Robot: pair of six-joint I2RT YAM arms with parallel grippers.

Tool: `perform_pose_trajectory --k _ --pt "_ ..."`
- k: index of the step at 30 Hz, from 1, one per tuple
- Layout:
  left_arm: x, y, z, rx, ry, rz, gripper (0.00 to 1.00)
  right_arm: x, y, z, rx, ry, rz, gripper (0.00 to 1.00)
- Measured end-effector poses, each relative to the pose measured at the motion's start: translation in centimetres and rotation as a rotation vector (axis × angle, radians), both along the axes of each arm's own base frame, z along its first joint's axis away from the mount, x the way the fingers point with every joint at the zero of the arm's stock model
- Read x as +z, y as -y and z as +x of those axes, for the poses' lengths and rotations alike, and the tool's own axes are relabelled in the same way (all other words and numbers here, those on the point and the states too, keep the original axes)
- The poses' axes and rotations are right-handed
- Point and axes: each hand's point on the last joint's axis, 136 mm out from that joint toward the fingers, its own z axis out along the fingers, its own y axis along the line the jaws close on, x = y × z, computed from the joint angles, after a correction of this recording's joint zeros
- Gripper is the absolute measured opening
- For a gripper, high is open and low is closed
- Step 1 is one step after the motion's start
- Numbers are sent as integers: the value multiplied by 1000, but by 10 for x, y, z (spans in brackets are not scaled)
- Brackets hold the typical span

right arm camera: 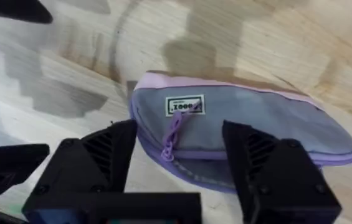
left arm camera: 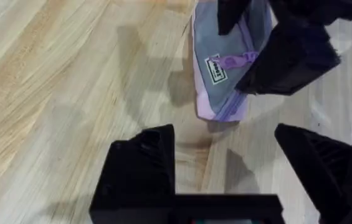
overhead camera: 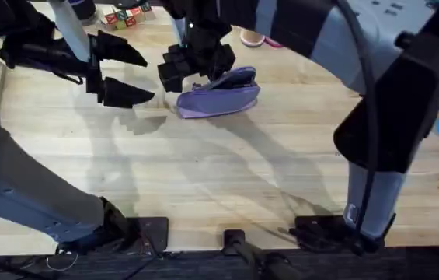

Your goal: Unzip the bag, pick up the pens from the table one at a time and place them inside, then zip the bag closed.

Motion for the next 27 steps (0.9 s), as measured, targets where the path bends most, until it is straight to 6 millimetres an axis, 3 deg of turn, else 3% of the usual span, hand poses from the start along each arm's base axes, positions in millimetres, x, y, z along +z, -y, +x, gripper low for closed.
perform_pose_trajectory --k 4,11,17,20,27 --pt "0 0 0 0 0 0 995 -8 0 0 -8 -15 -11 754" --pt "0 0 0 0 0 0 995 -10 -5 -4 -13 -40 13 499" --pt "0 0 0 0 0 0 995 -11 -5 -9 -11 -59 12 227" --pt "0 0 0 0 0 0 995 -11 -3 -11 -16 -67 5 44" --pt "0 0 0 0 0 0 995 -13 6 -12 -23 -66 -36 32"
